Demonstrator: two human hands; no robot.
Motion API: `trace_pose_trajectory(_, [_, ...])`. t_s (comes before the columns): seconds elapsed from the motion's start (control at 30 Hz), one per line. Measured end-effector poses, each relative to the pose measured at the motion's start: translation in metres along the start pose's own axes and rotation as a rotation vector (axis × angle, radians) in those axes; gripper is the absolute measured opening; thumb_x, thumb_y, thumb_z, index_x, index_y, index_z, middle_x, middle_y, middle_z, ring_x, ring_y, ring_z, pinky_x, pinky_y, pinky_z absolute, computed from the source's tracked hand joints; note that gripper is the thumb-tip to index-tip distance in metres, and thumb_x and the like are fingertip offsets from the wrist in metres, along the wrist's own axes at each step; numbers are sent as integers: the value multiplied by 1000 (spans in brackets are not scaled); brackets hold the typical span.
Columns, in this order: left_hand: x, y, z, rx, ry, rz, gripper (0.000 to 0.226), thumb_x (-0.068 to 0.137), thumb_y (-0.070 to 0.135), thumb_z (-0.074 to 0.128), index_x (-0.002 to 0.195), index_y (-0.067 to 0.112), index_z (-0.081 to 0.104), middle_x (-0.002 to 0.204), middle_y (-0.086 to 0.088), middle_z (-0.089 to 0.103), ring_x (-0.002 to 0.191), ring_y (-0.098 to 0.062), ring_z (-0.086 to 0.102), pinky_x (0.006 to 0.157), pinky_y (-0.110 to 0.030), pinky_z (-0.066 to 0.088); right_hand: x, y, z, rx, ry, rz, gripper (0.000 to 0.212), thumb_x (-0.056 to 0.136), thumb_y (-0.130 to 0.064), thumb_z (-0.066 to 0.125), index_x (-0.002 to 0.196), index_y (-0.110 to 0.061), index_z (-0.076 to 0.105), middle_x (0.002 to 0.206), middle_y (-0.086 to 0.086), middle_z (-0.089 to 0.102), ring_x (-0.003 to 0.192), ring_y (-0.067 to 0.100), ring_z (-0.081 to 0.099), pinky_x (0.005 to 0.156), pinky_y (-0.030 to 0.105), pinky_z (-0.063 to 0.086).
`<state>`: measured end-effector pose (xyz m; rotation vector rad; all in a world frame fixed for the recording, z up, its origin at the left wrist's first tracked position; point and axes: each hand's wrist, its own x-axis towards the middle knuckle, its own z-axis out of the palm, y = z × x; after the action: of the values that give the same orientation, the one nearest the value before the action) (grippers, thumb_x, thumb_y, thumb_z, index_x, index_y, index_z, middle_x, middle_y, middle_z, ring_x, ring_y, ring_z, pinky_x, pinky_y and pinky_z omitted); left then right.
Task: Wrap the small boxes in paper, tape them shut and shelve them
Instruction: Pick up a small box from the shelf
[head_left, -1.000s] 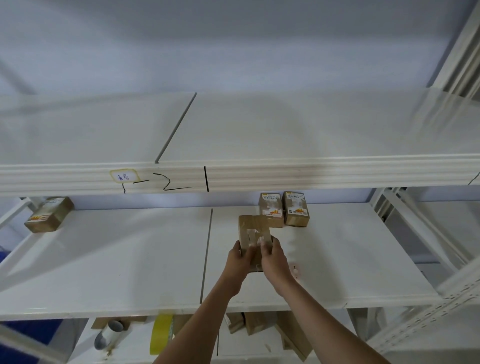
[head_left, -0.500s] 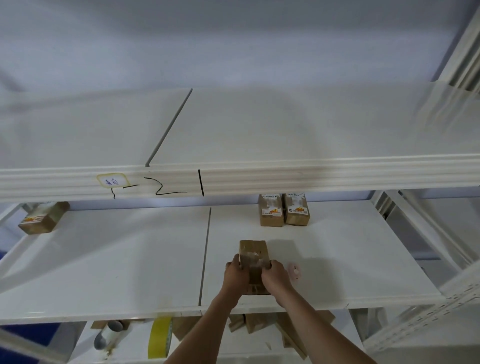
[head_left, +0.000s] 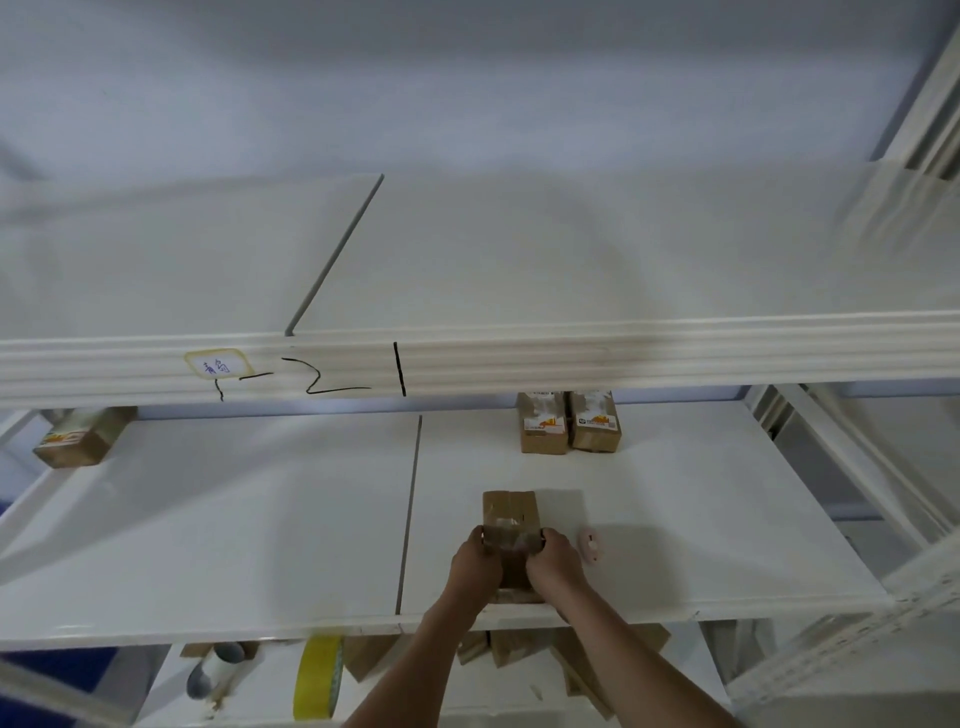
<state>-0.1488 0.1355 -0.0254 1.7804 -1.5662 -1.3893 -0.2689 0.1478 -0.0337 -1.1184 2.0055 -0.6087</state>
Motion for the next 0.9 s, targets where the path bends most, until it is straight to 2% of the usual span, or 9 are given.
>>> trace_pose_trajectory(0.1, [-2, 3, -4, -11, -10, -15, 40, 106, 15, 37, 146, 14, 40, 139, -10, 56, 118, -22, 57, 105, -37, 50, 6, 3, -12, -57, 79, -30, 22, 103, -18, 51, 121, -8, 59, 119, 7, 65, 102, 19, 61, 80, 25, 49])
trace_pose_trajectory(0.2, [-1, 4, -10, -33, -10, -42, 52, 107, 19, 41, 156, 14, 26, 153, -11, 43, 138, -31, 46, 109, -42, 44, 13, 16, -29, -267, 212, -98, 21, 102, -18, 55, 121, -10, 58, 120, 7, 64, 110, 20, 61, 90, 27, 51])
trace_pose_trajectory(0.3, [0, 4, -15, -34, 5, -42, 53, 106, 20, 44, 156, 14, 27, 155, -13, 41, 141, -31, 42, 113, -43, 41, 20, 29, -46, -505, 280, -31, 25, 102, -25, 50, 124, -15, 55, 124, 8, 59, 116, 23, 56, 95, 34, 47])
trace_pose_trajectory(0.4, [1, 3, -20, -23, 24, -52, 51, 105, 17, 46, 153, 14, 31, 152, -13, 44, 139, -30, 45, 111, -39, 40, 28, 42, -54, -597, 221, 28, 32, 103, -30, 45, 131, -17, 50, 133, 11, 52, 125, 28, 49, 99, 40, 43])
trace_pose_trajectory(0.47, [0, 3, -24, -16, 30, -63, 50, 104, 14, 47, 152, 14, 34, 148, -13, 49, 127, -28, 55, 106, -36, 48, 34, 50, -57, -627, 178, 9, 37, 105, -31, 41, 139, -19, 47, 137, 9, 49, 128, 27, 46, 102, 40, 41])
trace_pose_trajectory(0.53, [-3, 2, -27, -8, 34, -66, 47, 103, 11, 45, 149, 15, 36, 140, -13, 55, 100, -20, 65, 86, -24, 55, 38, 54, -58, -636, 151, -18, 38, 105, -31, 39, 141, -22, 47, 139, 9, 47, 130, 27, 44, 103, 41, 39])
trace_pose_trajectory(0.6, [-3, 0, -28, 10, 50, -60, 45, 103, 8, 44, 147, 15, 39, 130, -12, 59, 79, -12, 62, 65, -15, 51, 40, 56, -58, -634, 152, -41, 33, 104, -30, 40, 133, -22, 54, 134, 7, 50, 126, 26, 46, 102, 41, 40])
trace_pose_trajectory(0.77, [-5, -5, -29, 48, 68, -76, 44, 103, 9, 46, 146, 15, 41, 131, -13, 60, 72, -6, 60, 58, -11, 47, 42, 45, -58, -554, 144, -32, 24, 101, -27, 51, 121, -16, 57, 121, 4, 58, 119, 24, 52, 98, 40, 40])
trace_pose_trajectory(0.9, [-7, -1, -29, 41, 107, -85, 44, 102, 8, 45, 145, 14, 42, 110, -6, 59, 63, -8, 55, 51, -13, 43, 48, 32, -59, -431, 95, -35, 15, 99, -27, 57, 109, -16, 53, 107, 2, 65, 106, 24, 60, 93, 38, 39])
